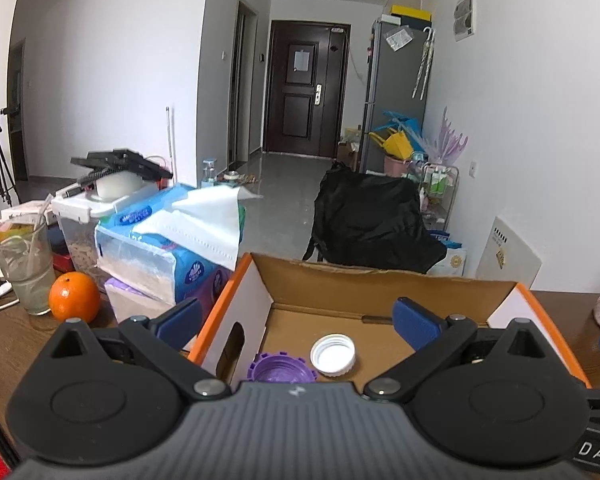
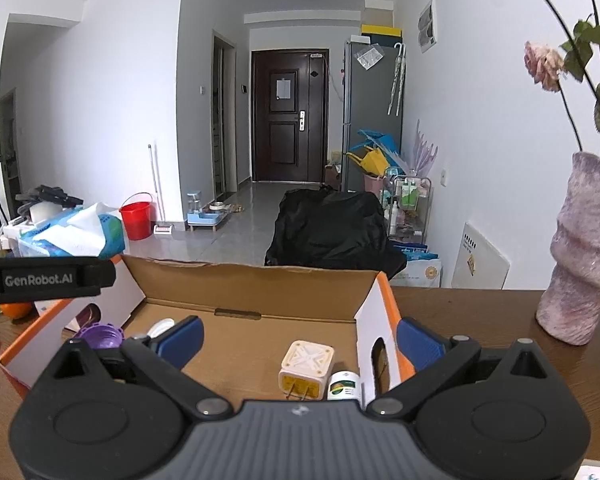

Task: Organize rigid objects
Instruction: 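Open both tools to drop the white cap and plug adapter into the box, then withdraw both tools from the box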

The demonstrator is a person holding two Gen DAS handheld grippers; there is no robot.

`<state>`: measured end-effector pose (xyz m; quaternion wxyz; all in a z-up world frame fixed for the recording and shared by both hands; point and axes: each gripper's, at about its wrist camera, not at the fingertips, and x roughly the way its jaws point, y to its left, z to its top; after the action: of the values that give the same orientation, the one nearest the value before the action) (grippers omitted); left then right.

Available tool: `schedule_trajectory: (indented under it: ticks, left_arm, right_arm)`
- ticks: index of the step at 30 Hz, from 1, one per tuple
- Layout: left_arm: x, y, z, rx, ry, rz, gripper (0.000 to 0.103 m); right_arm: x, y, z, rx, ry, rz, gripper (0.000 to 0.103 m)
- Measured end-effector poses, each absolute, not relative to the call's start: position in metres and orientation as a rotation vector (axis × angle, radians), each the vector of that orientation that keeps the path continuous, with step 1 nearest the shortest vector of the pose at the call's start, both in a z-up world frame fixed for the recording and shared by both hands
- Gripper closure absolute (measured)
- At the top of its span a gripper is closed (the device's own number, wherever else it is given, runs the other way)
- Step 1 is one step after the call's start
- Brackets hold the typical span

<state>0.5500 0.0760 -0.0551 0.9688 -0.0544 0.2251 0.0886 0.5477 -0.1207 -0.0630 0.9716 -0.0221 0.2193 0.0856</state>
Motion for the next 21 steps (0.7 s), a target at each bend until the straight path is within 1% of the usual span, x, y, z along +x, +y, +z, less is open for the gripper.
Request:
schedule_trajectory:
  ticks: [8, 21]
  left_arm:
    - [0.529, 0.067, -0.042, -0.090, 0.422, 0.165, 0.000]
    - [0.474, 0.056, -0.031, -0.066, 0.379, 0.137, 0.000]
  right_arm:
    - [0.524, -0.135, -0.051, -0.041, 0.436, 0.160, 0.000]
    - [0.470, -0.146, -0.042, -0.048, 0.374, 0.143, 0.000]
